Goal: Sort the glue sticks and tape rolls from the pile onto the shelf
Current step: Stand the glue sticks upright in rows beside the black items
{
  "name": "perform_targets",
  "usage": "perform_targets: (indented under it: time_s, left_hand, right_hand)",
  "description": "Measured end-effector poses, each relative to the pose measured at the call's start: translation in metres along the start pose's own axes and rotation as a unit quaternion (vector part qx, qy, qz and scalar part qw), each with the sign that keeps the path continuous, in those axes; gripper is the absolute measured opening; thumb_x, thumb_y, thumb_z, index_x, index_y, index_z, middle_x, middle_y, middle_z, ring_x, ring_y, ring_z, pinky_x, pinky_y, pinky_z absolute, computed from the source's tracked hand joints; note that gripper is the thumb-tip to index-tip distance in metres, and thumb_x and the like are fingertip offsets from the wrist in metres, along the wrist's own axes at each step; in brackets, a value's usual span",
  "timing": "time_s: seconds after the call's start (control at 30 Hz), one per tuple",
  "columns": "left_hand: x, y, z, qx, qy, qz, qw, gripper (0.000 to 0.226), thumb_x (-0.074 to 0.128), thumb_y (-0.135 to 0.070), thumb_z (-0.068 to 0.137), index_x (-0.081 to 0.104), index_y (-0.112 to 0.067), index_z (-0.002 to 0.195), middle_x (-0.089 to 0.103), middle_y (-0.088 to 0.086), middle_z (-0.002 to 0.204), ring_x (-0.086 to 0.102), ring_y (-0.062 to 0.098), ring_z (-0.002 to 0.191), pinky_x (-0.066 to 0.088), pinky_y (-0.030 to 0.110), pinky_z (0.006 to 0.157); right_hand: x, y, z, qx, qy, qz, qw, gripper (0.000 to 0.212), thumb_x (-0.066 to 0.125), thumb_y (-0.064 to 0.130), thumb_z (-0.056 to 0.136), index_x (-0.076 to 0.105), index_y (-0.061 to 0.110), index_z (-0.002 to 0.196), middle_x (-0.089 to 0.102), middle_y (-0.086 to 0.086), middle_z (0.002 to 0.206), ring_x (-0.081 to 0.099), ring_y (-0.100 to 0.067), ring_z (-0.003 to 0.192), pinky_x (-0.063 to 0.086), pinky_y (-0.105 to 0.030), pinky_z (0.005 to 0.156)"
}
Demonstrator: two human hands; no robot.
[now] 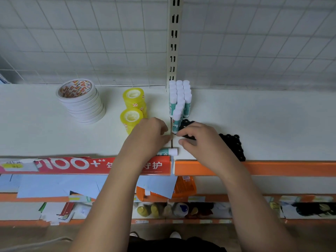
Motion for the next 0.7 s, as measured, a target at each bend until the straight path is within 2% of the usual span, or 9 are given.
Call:
perform_targets:
  time_s: [0.07, 0.13, 0.23, 0.33, 0.47, 0.6, 0.7]
  left_hand:
    - [0.000, -0.003, -0.005, 0.021, 0.004, -0.002, 1.000, 0.023, 0.067, -0.028, 0.088, 0.072, -0.015, 0.106, 0.071, 0.003, 0.099, 0.064, 0.022, 0.093, 0.052, 0.037, 0.082]
    - [0.001, -0.003, -0.008, 0.037, 0.018, -0.008, 0.999, 0.016, 0.067, -0.029, 0.088, 0.075, -0.019, 0.097, 0.072, 0.000, 0.091, 0.065, 0.017, 0.085, 0.053, 0.036, 0.077]
    - [0.006, 0.000, -0.012, 0.054, 0.069, -0.031, 0.996, 0.012, 0.072, -0.035, 0.084, 0.078, -0.025, 0.088, 0.070, -0.013, 0.080, 0.064, 0.002, 0.076, 0.052, 0.023, 0.068]
    - [0.010, 0.003, -0.014, 0.052, 0.106, -0.048, 0.992, 0.016, 0.075, -0.040, 0.080, 0.077, -0.028, 0.090, 0.065, -0.020, 0.078, 0.060, -0.008, 0.075, 0.048, 0.012, 0.064]
    - [0.012, 0.004, -0.011, 0.060, 0.124, -0.042, 0.990, 0.015, 0.073, -0.034, 0.083, 0.077, -0.027, 0.096, 0.070, -0.013, 0.089, 0.061, -0.002, 0.079, 0.050, 0.020, 0.069]
    - [0.004, 0.003, -0.004, 0.058, 0.084, -0.029, 0.994, 0.013, 0.070, -0.028, 0.087, 0.078, -0.021, 0.095, 0.073, -0.003, 0.089, 0.064, 0.012, 0.080, 0.053, 0.031, 0.072]
    - [-0.005, -0.004, 0.001, 0.070, 0.041, -0.035, 0.996, 0.012, 0.069, -0.026, 0.087, 0.077, -0.021, 0.095, 0.071, -0.004, 0.084, 0.063, 0.012, 0.077, 0.051, 0.031, 0.072]
  right_hand:
    - [0.004, 0.000, 0.000, 0.002, -0.001, -0.017, 1.000, 0.024, 0.060, 0.024, 0.095, 0.069, 0.024, 0.117, 0.061, 0.008, 0.115, 0.050, -0.009, 0.109, 0.044, -0.026, 0.092]
    - [0.004, 0.001, 0.001, 0.002, -0.011, -0.010, 1.000, 0.024, 0.059, 0.023, 0.095, 0.069, 0.023, 0.117, 0.062, 0.008, 0.113, 0.051, -0.006, 0.103, 0.044, -0.022, 0.087]
    - [0.006, 0.004, 0.001, 0.003, -0.018, 0.015, 1.000, 0.021, 0.060, 0.019, 0.094, 0.072, 0.021, 0.112, 0.065, 0.006, 0.109, 0.056, -0.005, 0.095, 0.049, -0.023, 0.084]
    - [0.010, 0.007, 0.002, 0.009, -0.018, 0.035, 0.999, 0.019, 0.061, 0.018, 0.093, 0.073, 0.021, 0.108, 0.066, 0.007, 0.106, 0.058, -0.003, 0.094, 0.048, -0.018, 0.083]
    - [0.012, 0.007, 0.001, 0.019, -0.005, 0.085, 0.996, 0.020, 0.062, 0.019, 0.093, 0.072, 0.025, 0.109, 0.066, 0.012, 0.110, 0.061, 0.001, 0.098, 0.048, -0.015, 0.091]
    - [0.007, 0.001, -0.002, 0.035, -0.008, 0.135, 0.990, 0.020, 0.064, 0.022, 0.092, 0.072, 0.027, 0.110, 0.069, 0.016, 0.108, 0.062, 0.007, 0.100, 0.049, -0.013, 0.091]
    - [0.003, -0.005, -0.003, 0.052, -0.018, 0.156, 0.986, 0.021, 0.065, 0.027, 0.091, 0.070, 0.030, 0.111, 0.069, 0.019, 0.104, 0.060, 0.012, 0.098, 0.046, -0.006, 0.088]
Point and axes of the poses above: each hand's wrist, its own z-axis towards the middle knuckle, its own x-axis out of the palm, y = z × x, the point moved 8 cm from there along z, towards the middle knuckle
